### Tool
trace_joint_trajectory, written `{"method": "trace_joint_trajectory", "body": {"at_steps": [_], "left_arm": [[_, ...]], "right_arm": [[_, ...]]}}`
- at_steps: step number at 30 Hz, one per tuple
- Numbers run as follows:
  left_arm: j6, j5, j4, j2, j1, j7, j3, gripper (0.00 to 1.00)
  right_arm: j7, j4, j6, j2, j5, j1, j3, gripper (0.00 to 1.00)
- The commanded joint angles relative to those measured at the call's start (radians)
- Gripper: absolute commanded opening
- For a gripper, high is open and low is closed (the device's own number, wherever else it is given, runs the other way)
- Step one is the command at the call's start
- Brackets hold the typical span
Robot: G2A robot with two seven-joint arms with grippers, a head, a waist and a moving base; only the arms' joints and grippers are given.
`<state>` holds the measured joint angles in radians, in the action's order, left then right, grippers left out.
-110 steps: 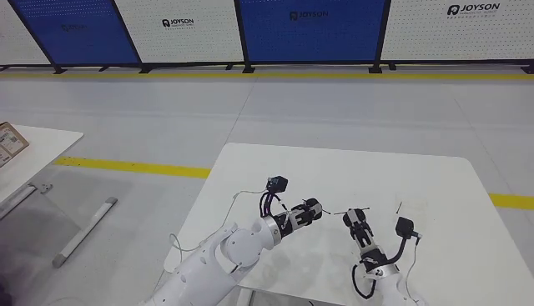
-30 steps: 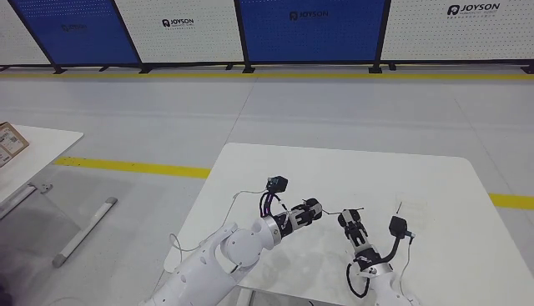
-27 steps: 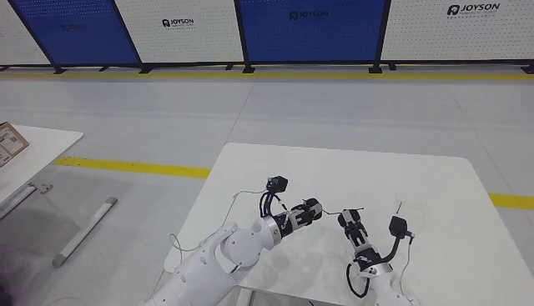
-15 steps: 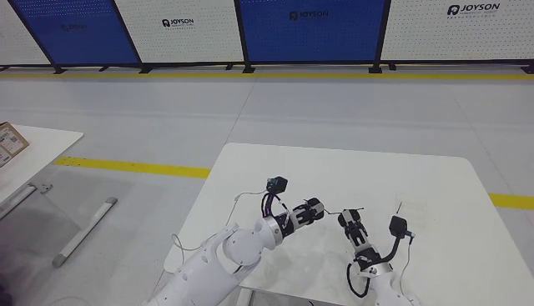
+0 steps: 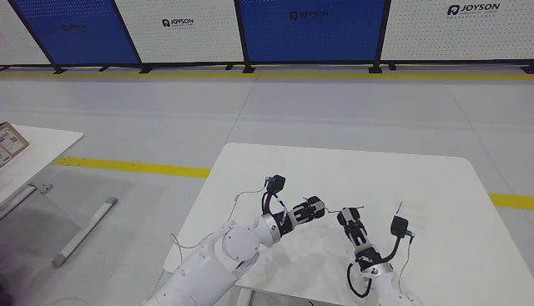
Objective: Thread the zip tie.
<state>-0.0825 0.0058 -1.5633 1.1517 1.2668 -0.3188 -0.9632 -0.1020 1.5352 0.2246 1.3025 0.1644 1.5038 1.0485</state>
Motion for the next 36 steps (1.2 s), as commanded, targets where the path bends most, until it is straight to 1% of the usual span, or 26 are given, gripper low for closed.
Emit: {"method": "trace_joint_trajectory", "body": {"at_steps": [1,6,12,27,28,30,34,36], "left_arm": [[-0.006,-0.013,0.001,0.001,0.000,-0.004,-0.002,0.00],[-0.009,-0.016,0.005,0.002,-0.002,-0.005,-0.004,0.00],[-0.003,-0.014,0.005,0.002,-0.003,-0.010,-0.007,0.00],[0.012,-0.011,0.007,0.005,-0.008,-0.022,-0.009,0.00],[0.013,-0.011,0.007,0.005,-0.009,-0.022,-0.009,0.01],[0.012,-0.009,0.006,0.006,-0.009,-0.020,-0.009,0.10],[0.010,0.001,0.004,0.006,-0.007,-0.015,-0.008,0.13],[0.011,0.006,0.003,0.006,-0.007,-0.018,-0.007,0.16]], "right_arm": [[0.005,0.003,-0.002,0.000,-0.001,0.003,0.004,0.00],[0.018,0.002,-0.022,0.004,-0.008,-0.002,0.007,0.00],[0.021,0.005,-0.049,0.008,-0.007,-0.003,0.011,0.00],[0.018,0.024,-0.072,0.016,0.015,0.012,0.024,0.00],[0.018,0.024,-0.072,0.016,0.015,0.012,0.024,0.00],[0.019,0.024,-0.074,0.017,0.016,0.012,0.026,0.00],[0.021,0.025,-0.079,0.020,0.020,0.013,0.027,0.00],[0.022,0.024,-0.081,0.021,0.021,0.013,0.028,0.00]]}}
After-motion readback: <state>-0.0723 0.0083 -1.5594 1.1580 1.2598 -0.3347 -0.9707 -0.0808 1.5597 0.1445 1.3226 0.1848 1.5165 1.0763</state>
